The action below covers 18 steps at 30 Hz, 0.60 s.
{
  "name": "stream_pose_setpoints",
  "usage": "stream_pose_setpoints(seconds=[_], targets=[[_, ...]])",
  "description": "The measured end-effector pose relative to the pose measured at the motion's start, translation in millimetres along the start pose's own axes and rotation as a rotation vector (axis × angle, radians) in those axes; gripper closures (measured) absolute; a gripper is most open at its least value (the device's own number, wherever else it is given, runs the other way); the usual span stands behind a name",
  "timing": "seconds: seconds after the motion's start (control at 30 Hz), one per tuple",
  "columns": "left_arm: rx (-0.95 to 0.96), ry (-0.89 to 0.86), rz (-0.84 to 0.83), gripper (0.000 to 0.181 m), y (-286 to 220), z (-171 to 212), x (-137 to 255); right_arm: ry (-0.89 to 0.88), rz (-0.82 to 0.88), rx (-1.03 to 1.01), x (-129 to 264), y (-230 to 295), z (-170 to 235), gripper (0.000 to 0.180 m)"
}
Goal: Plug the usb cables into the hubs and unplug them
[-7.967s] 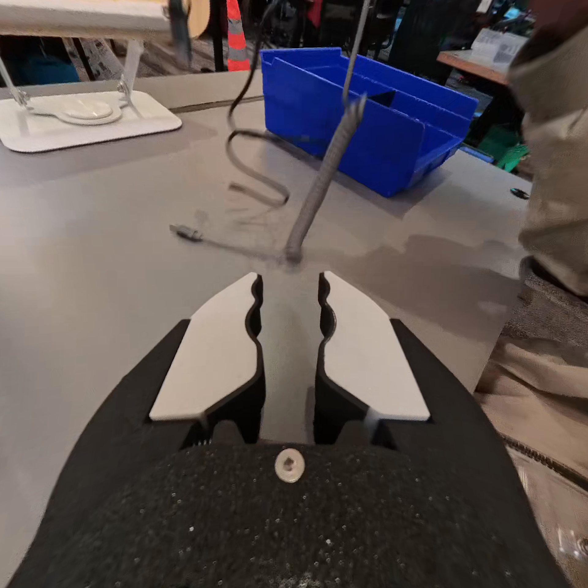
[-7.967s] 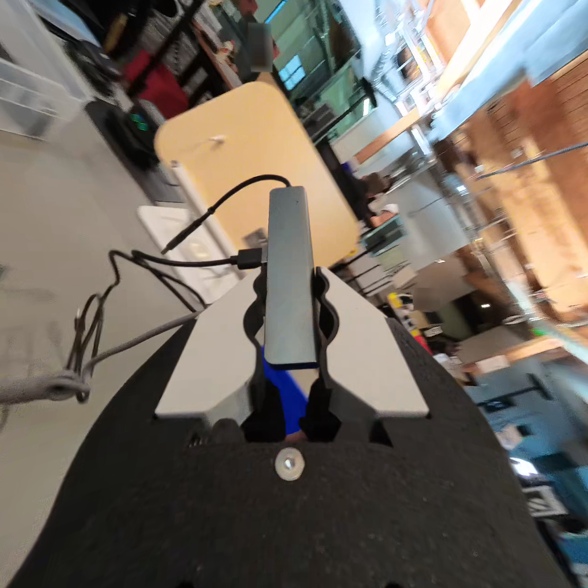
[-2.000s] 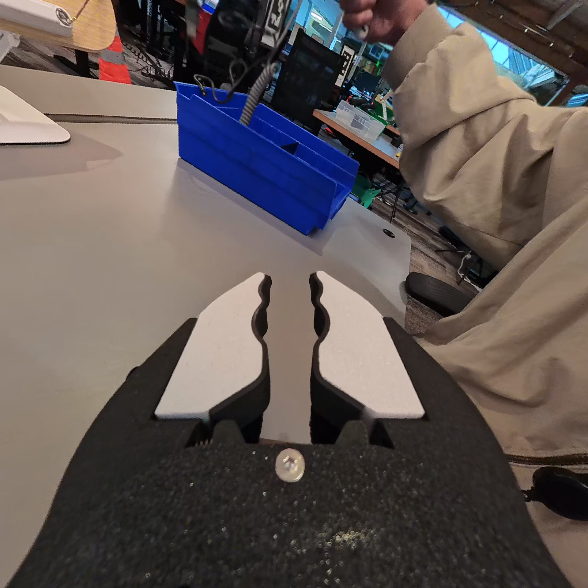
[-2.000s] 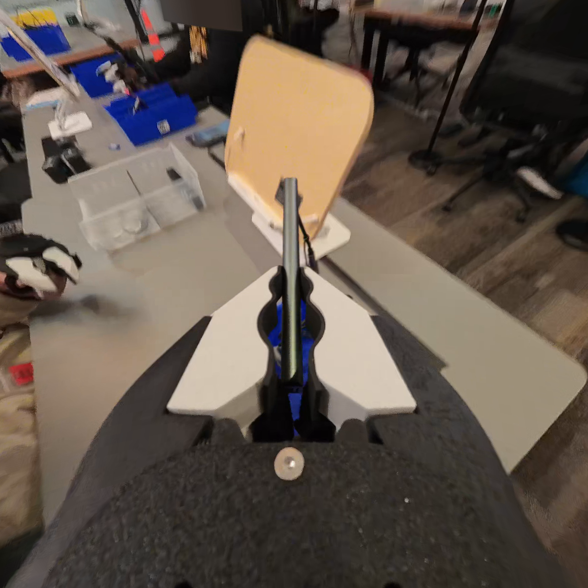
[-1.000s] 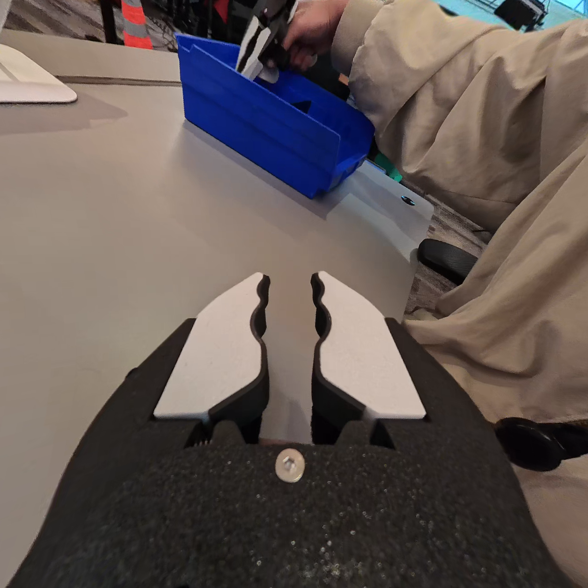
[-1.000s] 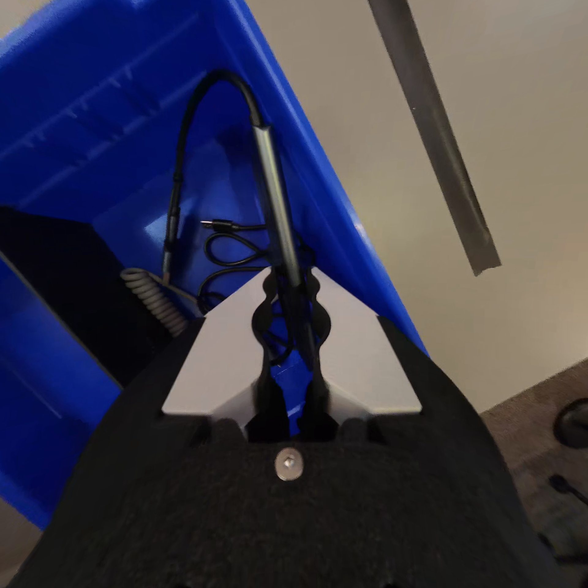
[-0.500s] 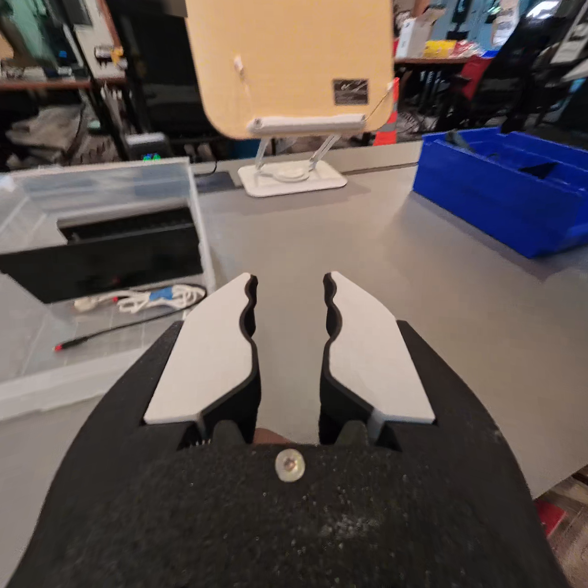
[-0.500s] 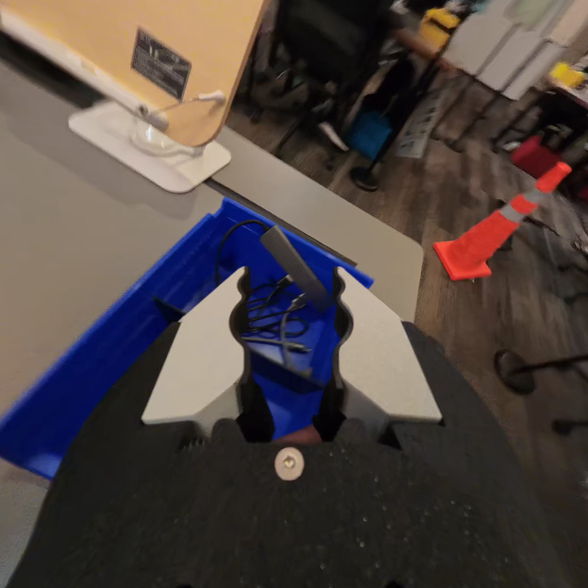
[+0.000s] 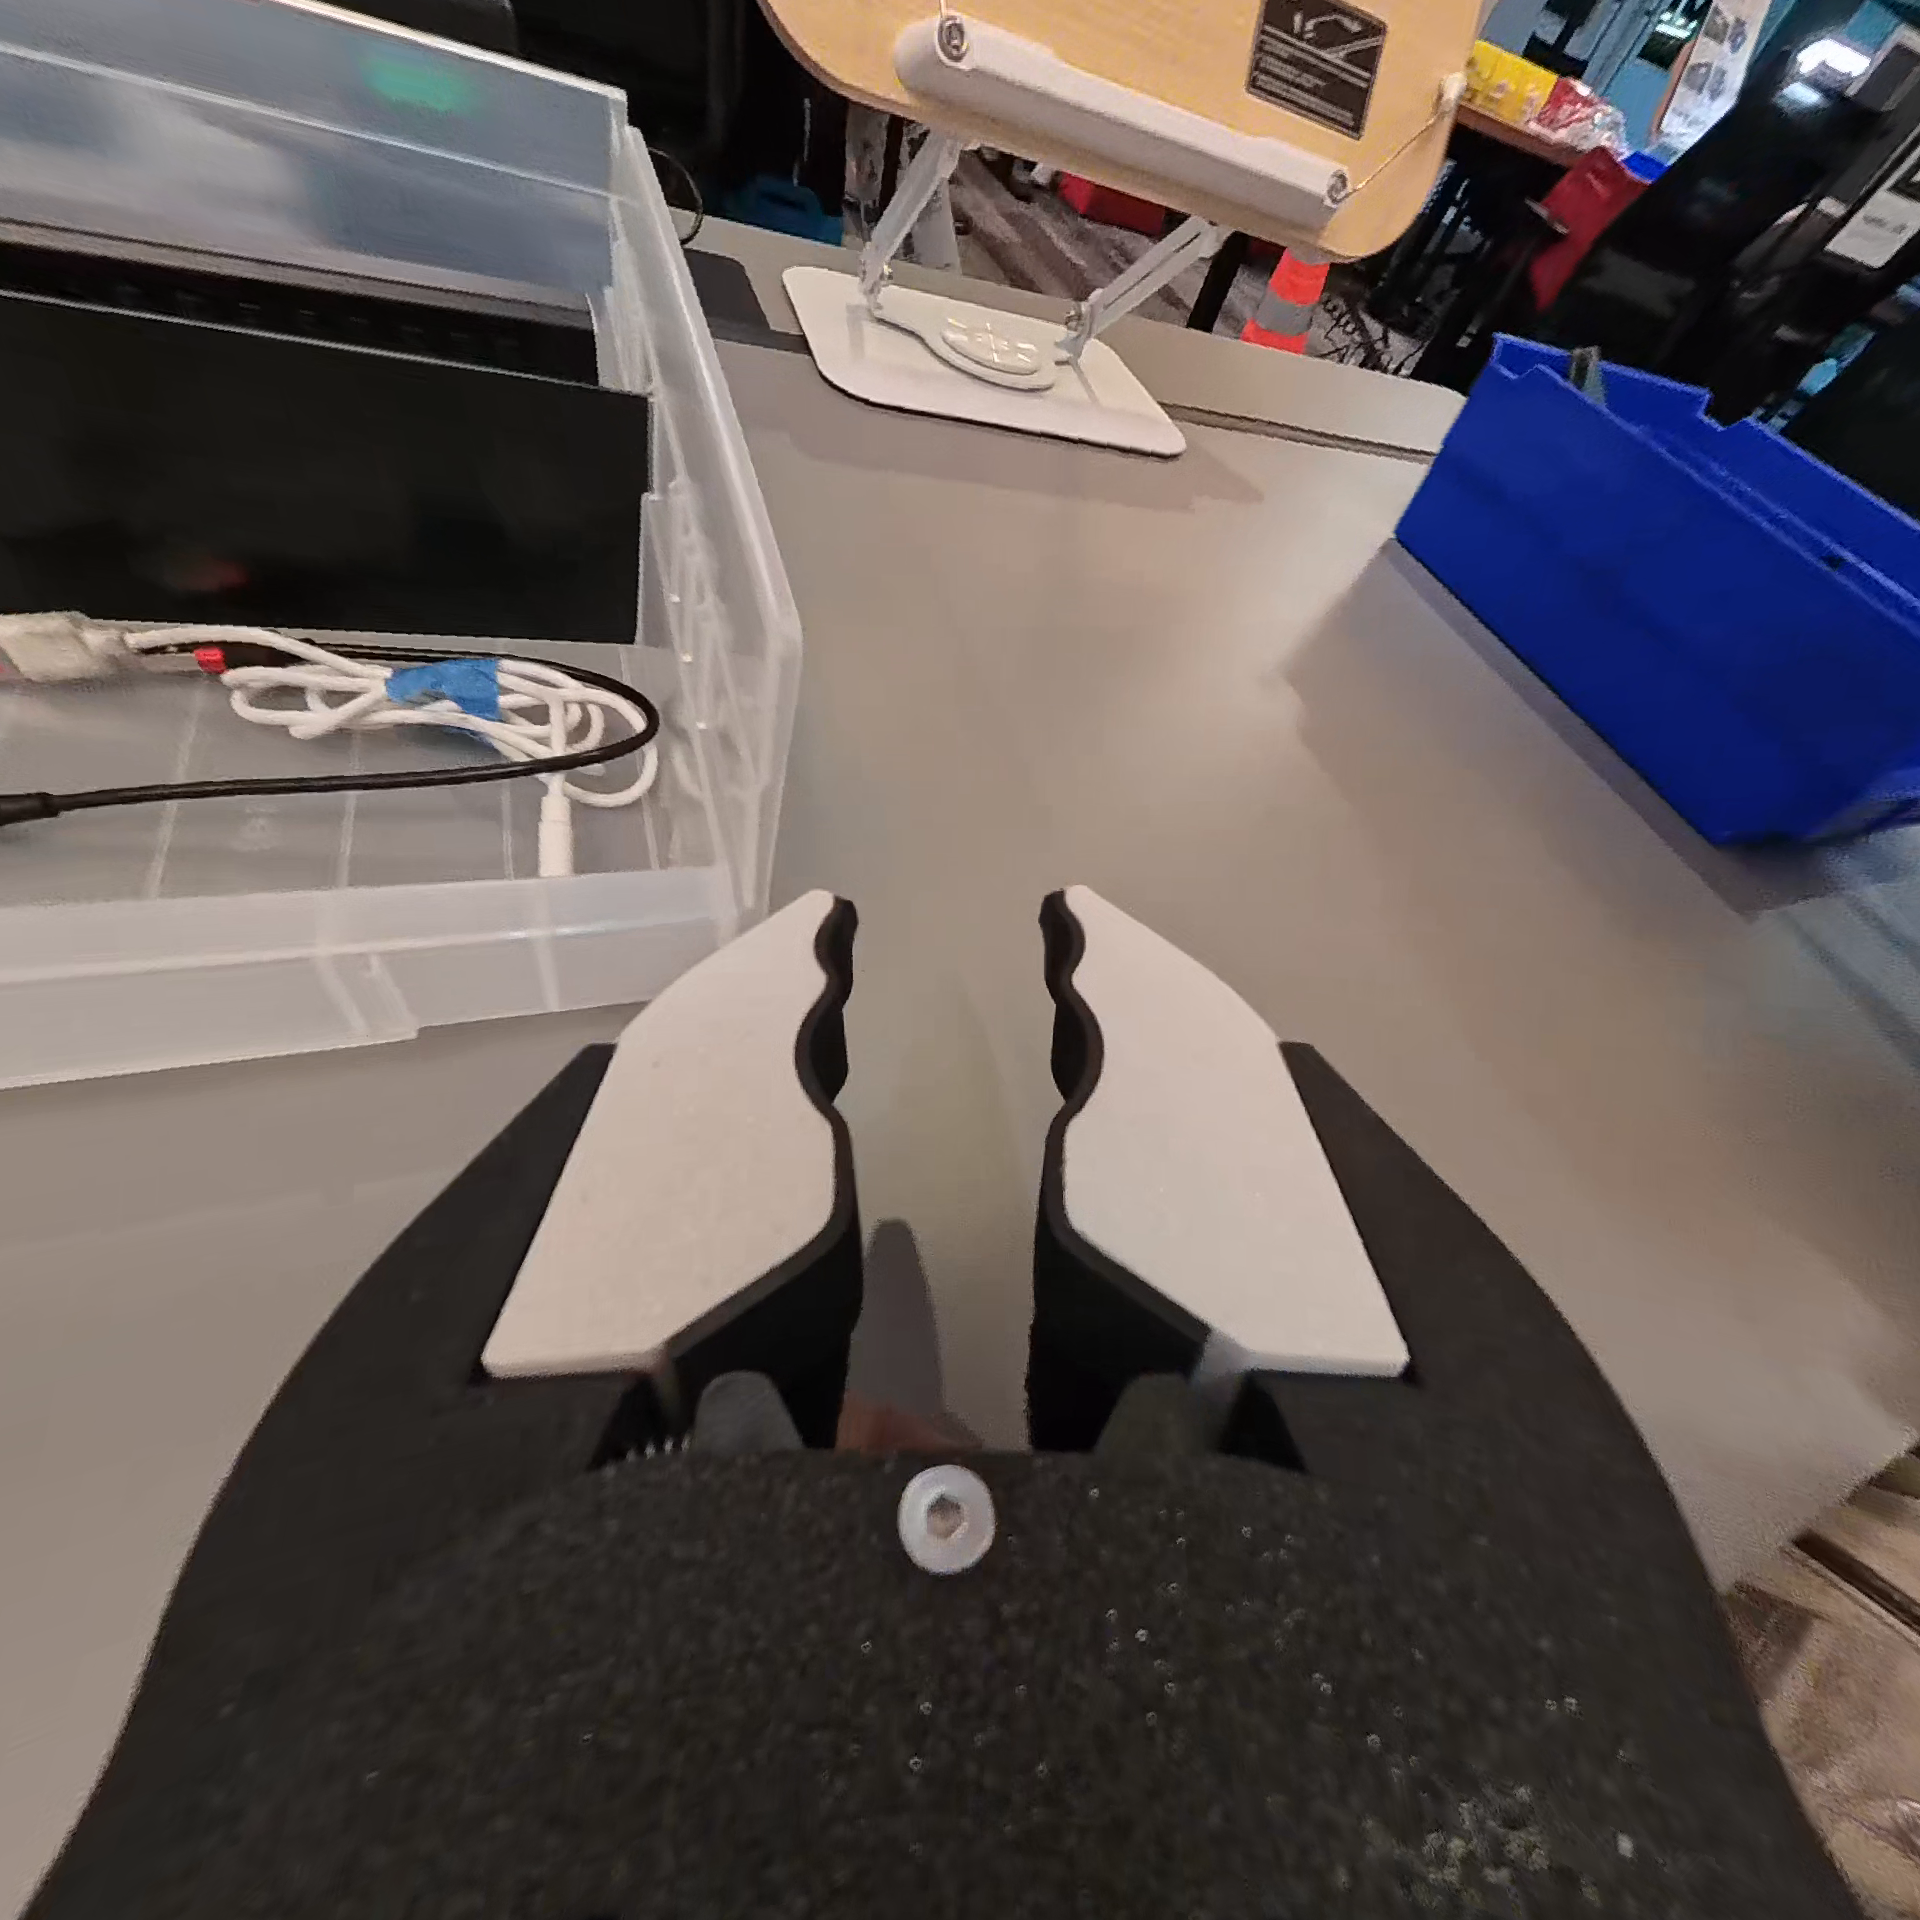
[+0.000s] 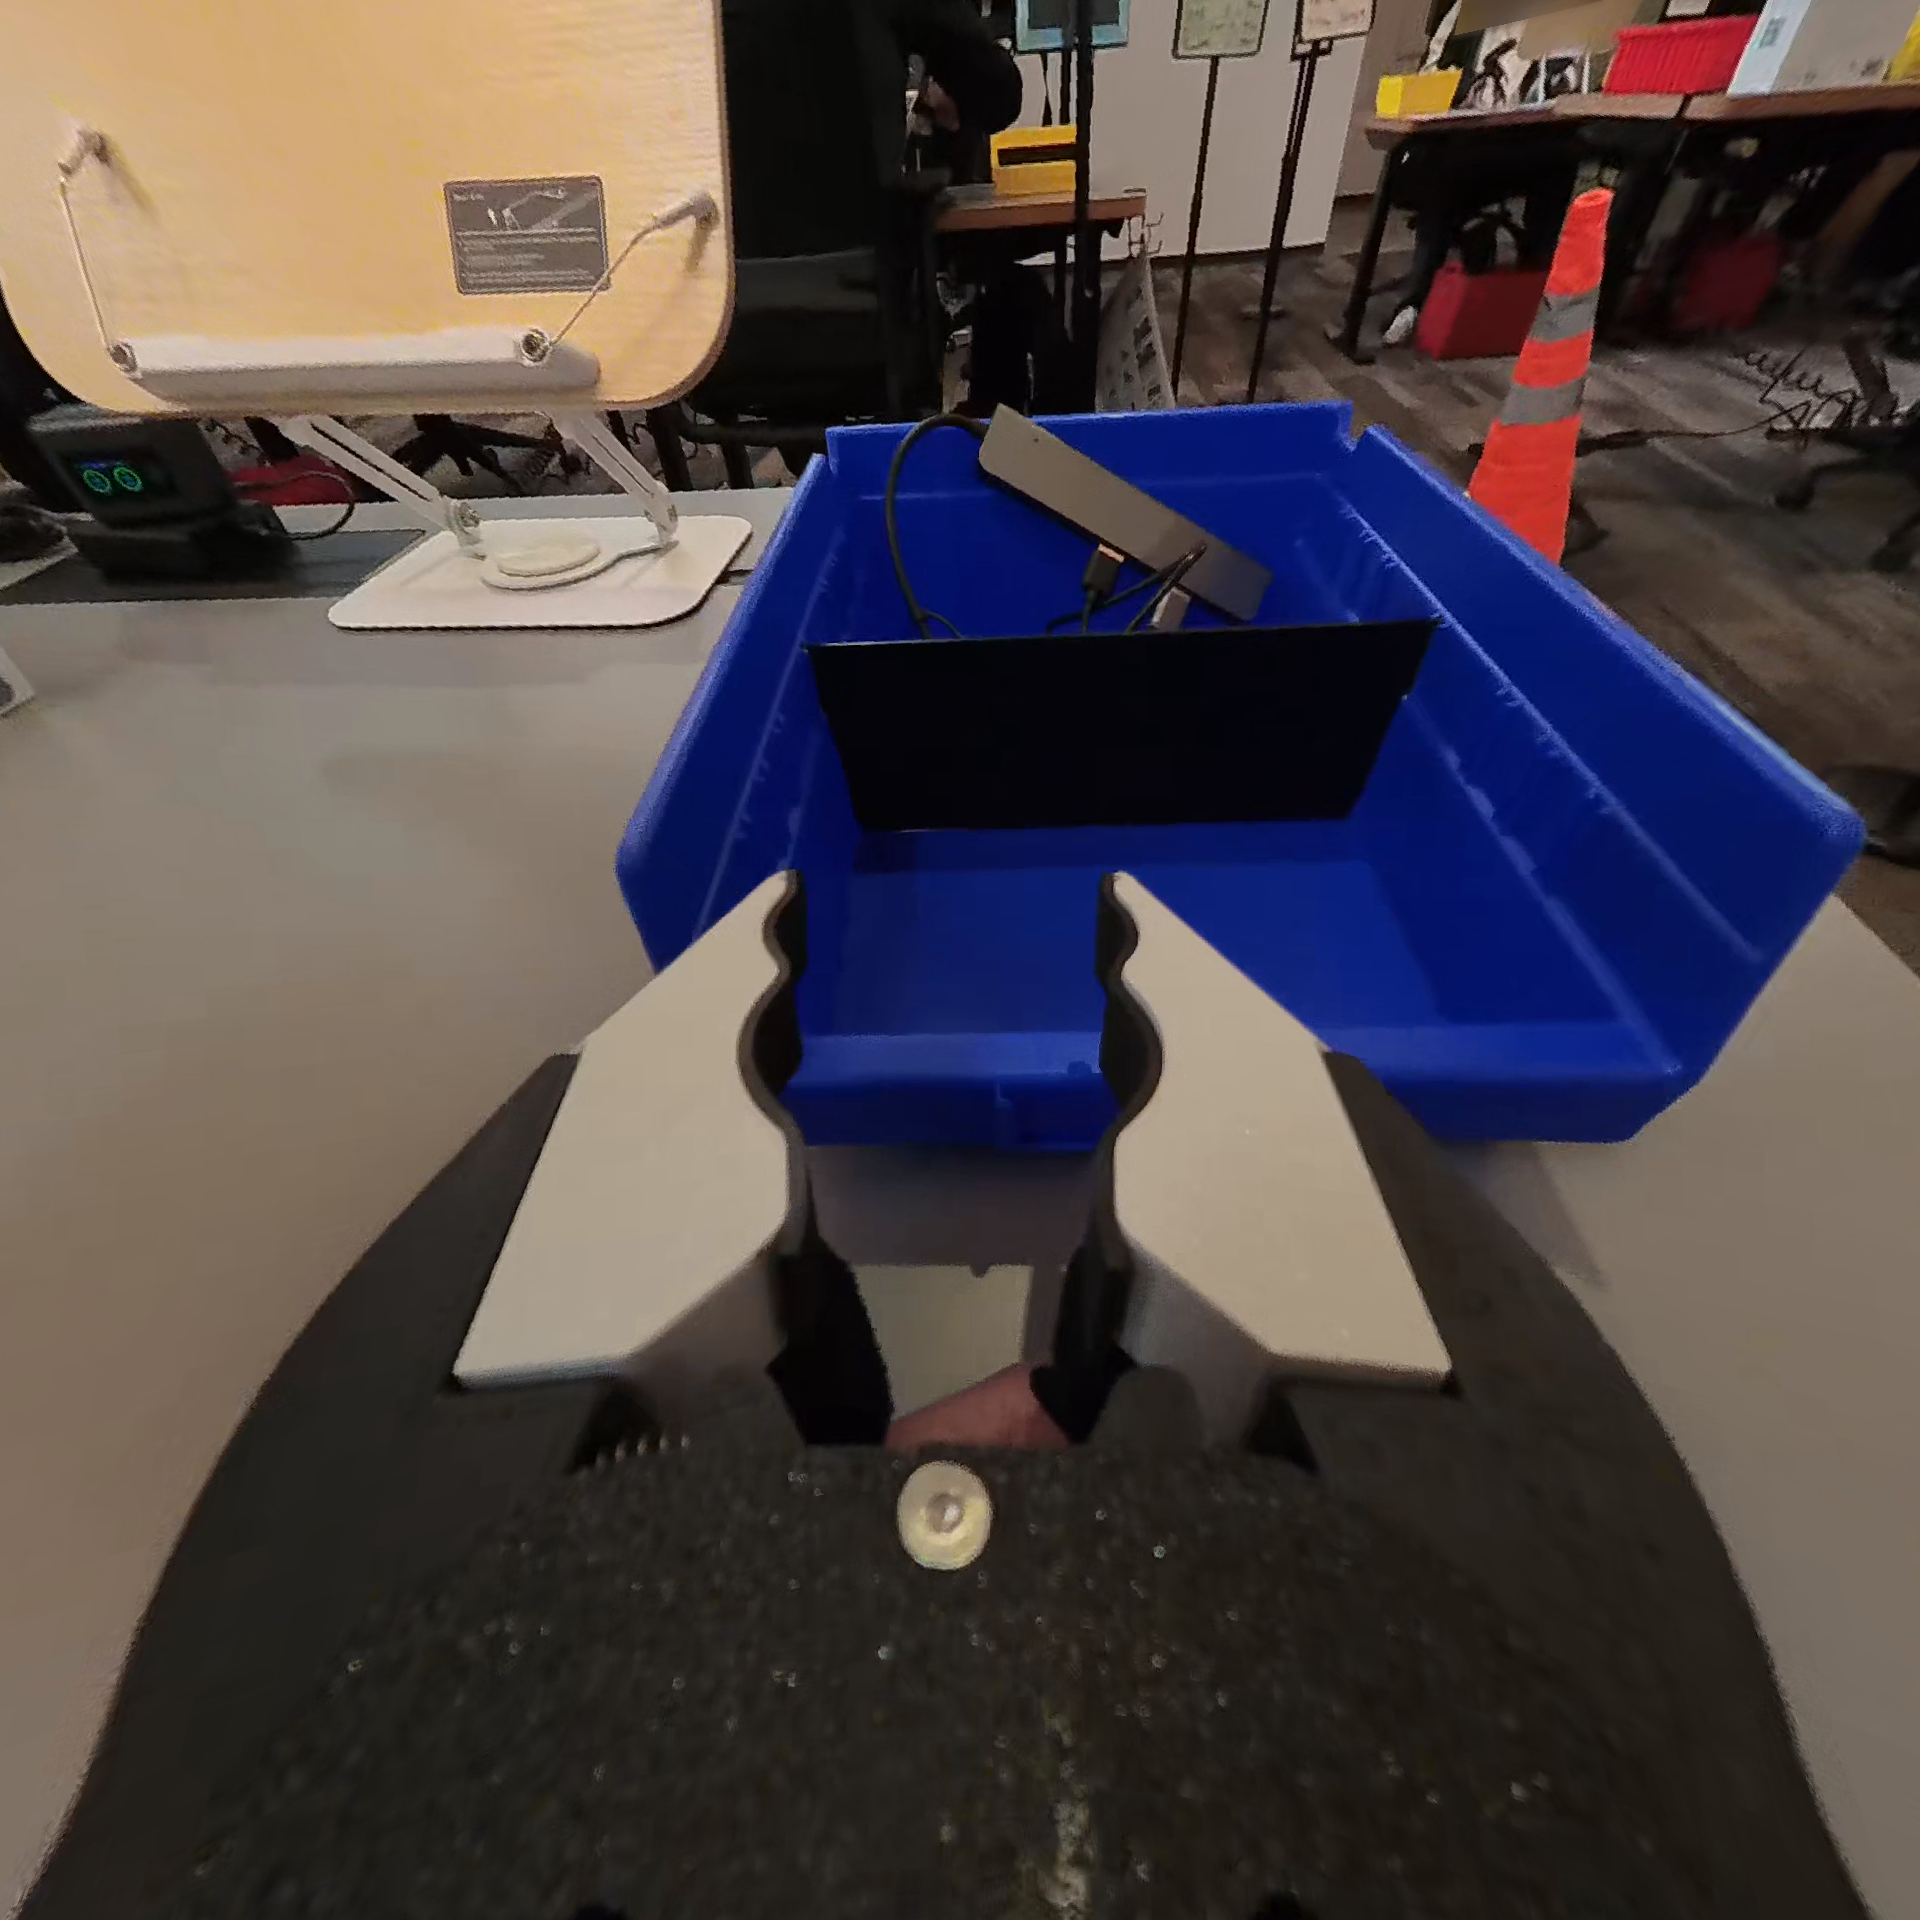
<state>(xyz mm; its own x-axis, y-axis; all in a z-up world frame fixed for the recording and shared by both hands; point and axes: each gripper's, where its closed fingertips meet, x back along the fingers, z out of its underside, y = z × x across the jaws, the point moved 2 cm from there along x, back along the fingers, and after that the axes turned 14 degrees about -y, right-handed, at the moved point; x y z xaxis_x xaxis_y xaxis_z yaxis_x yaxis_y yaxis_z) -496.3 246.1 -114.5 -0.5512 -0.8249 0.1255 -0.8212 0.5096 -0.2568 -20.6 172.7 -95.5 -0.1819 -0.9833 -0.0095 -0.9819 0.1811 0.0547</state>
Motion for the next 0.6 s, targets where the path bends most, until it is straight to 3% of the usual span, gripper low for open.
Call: stream_pose_setpoints(seconds=[0.4, 0.6], targets=[[0.013, -0.018, 0.031, 0.133, -6.5, -3.5, -2.8, 0.005, -0.09, -0.031, 3.1, 22.5, 1.3, 0.126], [-0.017, -0.019, 0.498, 0.133, -32.8, -67.4, 13.5, -0.017, -0.091, -0.067, 3.7, 18.3, -3.1, 0.127]])
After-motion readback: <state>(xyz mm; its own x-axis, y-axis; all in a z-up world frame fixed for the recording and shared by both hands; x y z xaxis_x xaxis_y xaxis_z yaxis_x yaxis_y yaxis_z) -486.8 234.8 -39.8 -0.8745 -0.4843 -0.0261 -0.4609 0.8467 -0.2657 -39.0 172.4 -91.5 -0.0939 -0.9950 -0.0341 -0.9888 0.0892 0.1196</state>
